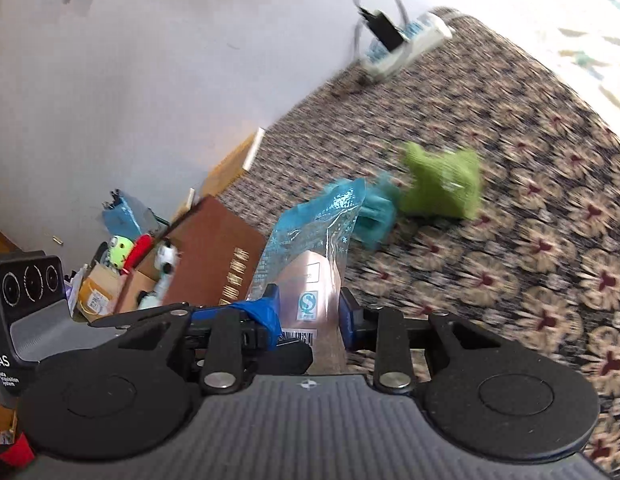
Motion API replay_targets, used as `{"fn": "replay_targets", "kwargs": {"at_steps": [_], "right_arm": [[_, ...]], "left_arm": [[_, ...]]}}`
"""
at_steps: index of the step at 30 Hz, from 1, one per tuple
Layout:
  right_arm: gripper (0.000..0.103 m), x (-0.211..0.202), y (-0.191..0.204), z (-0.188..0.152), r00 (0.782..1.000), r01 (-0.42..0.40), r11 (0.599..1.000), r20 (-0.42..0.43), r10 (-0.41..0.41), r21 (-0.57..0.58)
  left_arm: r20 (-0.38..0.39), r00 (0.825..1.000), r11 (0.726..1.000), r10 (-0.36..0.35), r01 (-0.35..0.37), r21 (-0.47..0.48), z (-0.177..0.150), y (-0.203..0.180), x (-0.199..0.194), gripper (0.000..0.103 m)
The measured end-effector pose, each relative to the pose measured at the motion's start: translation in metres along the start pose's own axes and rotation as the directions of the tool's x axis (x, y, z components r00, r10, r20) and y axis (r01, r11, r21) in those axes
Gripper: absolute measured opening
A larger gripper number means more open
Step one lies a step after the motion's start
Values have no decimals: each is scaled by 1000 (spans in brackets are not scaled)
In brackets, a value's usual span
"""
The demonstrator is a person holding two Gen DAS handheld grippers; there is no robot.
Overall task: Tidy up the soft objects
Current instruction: 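Carry the clear zip bag into the box and open both grippers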
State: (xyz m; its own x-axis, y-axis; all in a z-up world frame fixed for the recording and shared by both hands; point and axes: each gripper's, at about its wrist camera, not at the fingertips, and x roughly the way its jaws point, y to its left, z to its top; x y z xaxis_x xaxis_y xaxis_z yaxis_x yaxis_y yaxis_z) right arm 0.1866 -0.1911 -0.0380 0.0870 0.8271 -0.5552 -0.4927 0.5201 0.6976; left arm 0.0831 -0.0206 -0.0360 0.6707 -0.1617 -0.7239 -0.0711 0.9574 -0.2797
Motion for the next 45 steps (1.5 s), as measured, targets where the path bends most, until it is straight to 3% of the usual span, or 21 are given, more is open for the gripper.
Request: {"fn": "replay_targets", "kwargs": {"at_steps": [12, 22, 32, 38, 45], "right_arm": [[14, 47, 108, -4, 994, -85, 983, 59, 96, -165], [14, 92, 164, -20, 990, -100, 961, 67, 121, -259], [17, 131, 186, -19, 991, -59, 958, 96, 89, -279], [18, 154, 186, -15, 986, 86, 957, 162, -42, -276], [18, 159, 174, -21, 989, 105, 971, 128, -79, -214]], "left_arm": [[164, 983, 996, 87, -82, -38, -13, 74, -108, 81], [194, 971, 990, 139, -130, -55, -25, 134, -143, 81], [192, 970, 988, 152, -142, -67, -16, 181, -136, 83], [144, 975, 979, 172, -152, -138, -11, 211, -109, 85], [99, 980, 979, 171, -158, -128, -19, 215, -98, 85]]}}
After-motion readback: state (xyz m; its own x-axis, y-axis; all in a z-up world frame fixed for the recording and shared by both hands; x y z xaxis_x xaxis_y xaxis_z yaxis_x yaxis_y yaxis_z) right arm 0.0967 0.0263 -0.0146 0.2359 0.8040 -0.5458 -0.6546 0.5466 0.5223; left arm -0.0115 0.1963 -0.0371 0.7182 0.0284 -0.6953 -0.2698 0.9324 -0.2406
